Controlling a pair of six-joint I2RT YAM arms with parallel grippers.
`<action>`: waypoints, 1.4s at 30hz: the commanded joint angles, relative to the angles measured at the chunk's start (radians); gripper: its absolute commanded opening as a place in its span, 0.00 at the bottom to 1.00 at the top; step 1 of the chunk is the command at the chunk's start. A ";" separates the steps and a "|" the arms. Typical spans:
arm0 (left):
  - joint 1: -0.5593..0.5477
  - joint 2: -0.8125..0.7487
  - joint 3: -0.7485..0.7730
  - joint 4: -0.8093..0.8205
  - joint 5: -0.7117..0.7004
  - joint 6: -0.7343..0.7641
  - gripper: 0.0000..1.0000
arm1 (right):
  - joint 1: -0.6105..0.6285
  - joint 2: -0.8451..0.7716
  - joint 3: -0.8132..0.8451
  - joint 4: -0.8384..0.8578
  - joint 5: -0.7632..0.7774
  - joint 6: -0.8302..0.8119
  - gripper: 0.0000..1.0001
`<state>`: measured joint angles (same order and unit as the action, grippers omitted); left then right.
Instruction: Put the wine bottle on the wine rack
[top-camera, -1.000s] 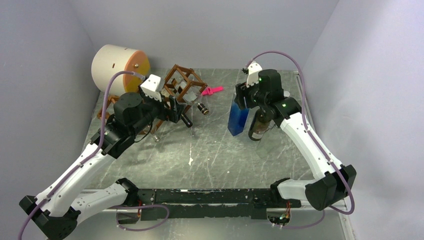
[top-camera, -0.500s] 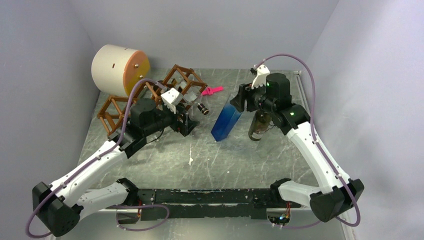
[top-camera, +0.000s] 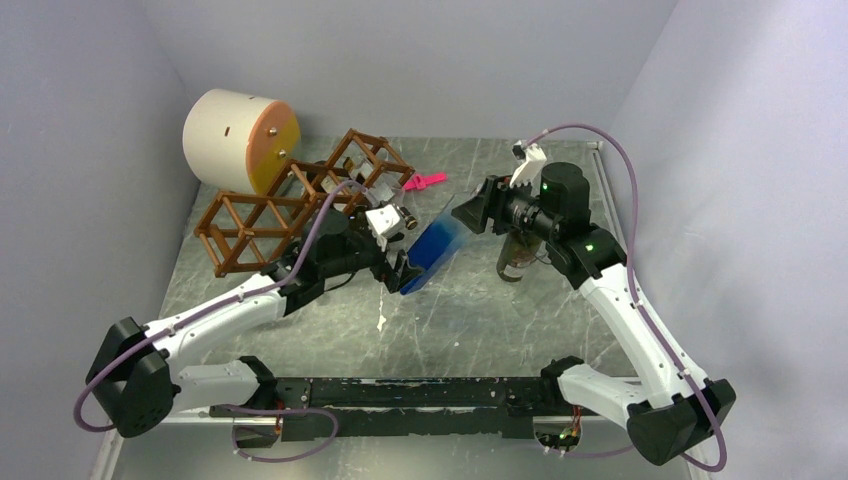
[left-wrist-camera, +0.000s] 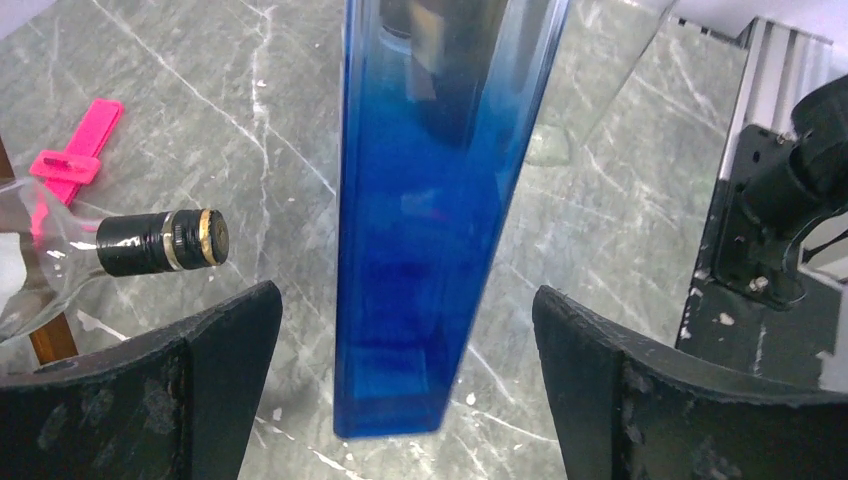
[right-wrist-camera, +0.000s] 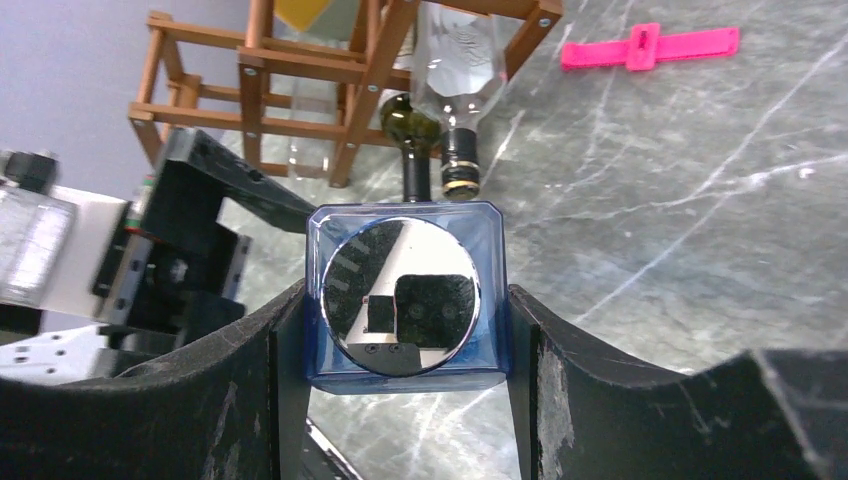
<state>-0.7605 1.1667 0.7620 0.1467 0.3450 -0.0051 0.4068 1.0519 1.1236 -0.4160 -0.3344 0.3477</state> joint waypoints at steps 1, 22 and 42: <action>-0.016 0.020 -0.021 0.138 0.048 0.115 0.99 | -0.002 -0.062 -0.002 0.257 -0.091 0.164 0.17; -0.030 0.050 -0.032 0.216 -0.078 0.142 0.52 | -0.002 -0.053 -0.032 0.345 -0.214 0.241 0.18; -0.032 -0.031 0.214 0.012 -0.125 0.800 0.07 | -0.002 -0.148 0.112 0.127 -0.056 -0.012 0.89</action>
<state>-0.7891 1.1797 0.8791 0.0399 0.2584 0.5949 0.4072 0.9600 1.1816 -0.2905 -0.4587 0.4000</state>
